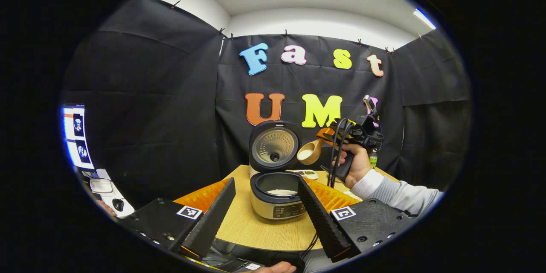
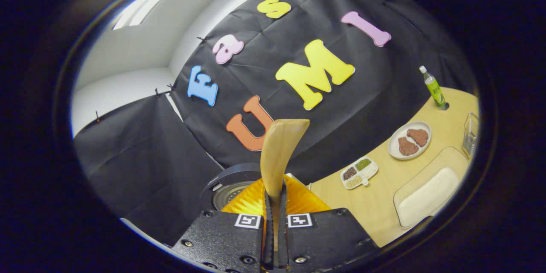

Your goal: Close the left gripper, press the button to open the rice cooker; take a wooden spoon from the chopstick holder with the right hand, scoop a spoonful of rice and pour it into the rice cooker, then put the wooden spoon back into the chopstick holder.

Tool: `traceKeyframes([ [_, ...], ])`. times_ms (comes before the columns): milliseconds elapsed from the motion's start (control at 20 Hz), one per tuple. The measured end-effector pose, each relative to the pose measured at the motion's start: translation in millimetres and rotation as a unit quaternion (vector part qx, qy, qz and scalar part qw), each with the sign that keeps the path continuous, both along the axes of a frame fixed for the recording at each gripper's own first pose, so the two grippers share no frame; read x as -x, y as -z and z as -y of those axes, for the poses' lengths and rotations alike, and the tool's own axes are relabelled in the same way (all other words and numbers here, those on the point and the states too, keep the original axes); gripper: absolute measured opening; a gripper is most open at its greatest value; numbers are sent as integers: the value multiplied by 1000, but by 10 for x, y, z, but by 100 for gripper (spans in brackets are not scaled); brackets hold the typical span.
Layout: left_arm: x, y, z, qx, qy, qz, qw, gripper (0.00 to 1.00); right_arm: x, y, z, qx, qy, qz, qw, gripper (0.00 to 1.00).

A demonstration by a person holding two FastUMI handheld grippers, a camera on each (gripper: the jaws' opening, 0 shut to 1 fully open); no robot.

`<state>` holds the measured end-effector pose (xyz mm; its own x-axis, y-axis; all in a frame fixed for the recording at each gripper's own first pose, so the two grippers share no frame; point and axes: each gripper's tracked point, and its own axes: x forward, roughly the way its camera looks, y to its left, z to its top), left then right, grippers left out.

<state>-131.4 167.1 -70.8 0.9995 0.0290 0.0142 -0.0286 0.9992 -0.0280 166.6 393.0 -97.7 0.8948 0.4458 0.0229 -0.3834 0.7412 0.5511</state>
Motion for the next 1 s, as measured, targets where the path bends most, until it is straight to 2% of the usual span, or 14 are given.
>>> traceKeyframes([
  [150, 50, -12, -25, -1, 1, 4, 1000, 94, 10, -32, -141, 57, 7, 30, 998, 9],
  [400, 69, 22, -50, 2, -1, 7, 1000, 94, 42, -15, -295, 152, 12, 82, 985, 9],
  [700, 40, 91, -50, 6, 1, -1, 1000, 95, 95, 16, -414, 206, 10, 115, 972, 10],
  [800, 47, 96, -41, 11, 6, 0, 1000, 95, 116, 27, -457, 225, 7, 131, 966, 10],
  [1000, 35, 115, -56, 19, 5, -2, 1000, 95, 145, 148, -568, 282, -7, 161, 946, 10],
])
